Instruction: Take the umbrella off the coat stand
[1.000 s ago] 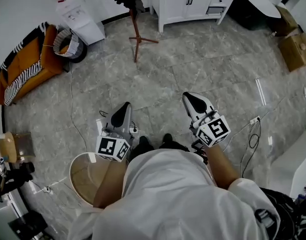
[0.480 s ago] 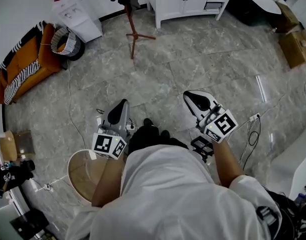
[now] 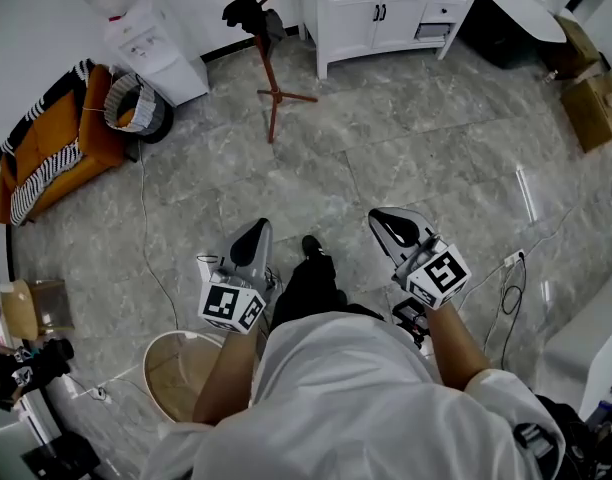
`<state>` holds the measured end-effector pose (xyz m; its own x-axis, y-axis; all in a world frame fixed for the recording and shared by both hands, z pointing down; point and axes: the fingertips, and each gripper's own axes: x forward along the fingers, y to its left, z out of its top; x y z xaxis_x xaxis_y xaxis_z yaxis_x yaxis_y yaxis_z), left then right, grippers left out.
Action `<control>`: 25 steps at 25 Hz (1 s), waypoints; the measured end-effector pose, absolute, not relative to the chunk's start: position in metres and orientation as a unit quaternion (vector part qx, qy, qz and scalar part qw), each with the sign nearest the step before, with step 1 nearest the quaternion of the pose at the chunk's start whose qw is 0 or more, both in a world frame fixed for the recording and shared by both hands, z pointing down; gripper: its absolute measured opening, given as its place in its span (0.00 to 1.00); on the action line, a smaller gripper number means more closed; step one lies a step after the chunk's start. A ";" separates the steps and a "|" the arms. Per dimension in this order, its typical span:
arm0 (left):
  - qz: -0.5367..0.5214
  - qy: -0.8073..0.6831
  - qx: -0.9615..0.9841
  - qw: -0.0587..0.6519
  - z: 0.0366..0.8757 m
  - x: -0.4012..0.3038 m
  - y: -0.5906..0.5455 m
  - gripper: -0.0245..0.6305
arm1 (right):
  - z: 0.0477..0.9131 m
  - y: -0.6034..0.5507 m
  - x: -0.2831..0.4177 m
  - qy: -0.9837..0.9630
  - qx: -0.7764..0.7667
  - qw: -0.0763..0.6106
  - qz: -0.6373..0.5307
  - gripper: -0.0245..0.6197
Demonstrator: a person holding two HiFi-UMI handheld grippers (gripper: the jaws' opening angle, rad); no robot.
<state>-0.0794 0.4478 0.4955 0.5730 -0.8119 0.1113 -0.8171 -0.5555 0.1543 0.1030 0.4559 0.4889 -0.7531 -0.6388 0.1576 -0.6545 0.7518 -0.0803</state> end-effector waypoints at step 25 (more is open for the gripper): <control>-0.034 -0.447 0.886 0.120 0.493 -0.085 0.181 0.05 | 0.453 0.177 0.074 -0.924 0.374 0.032 0.077 0.06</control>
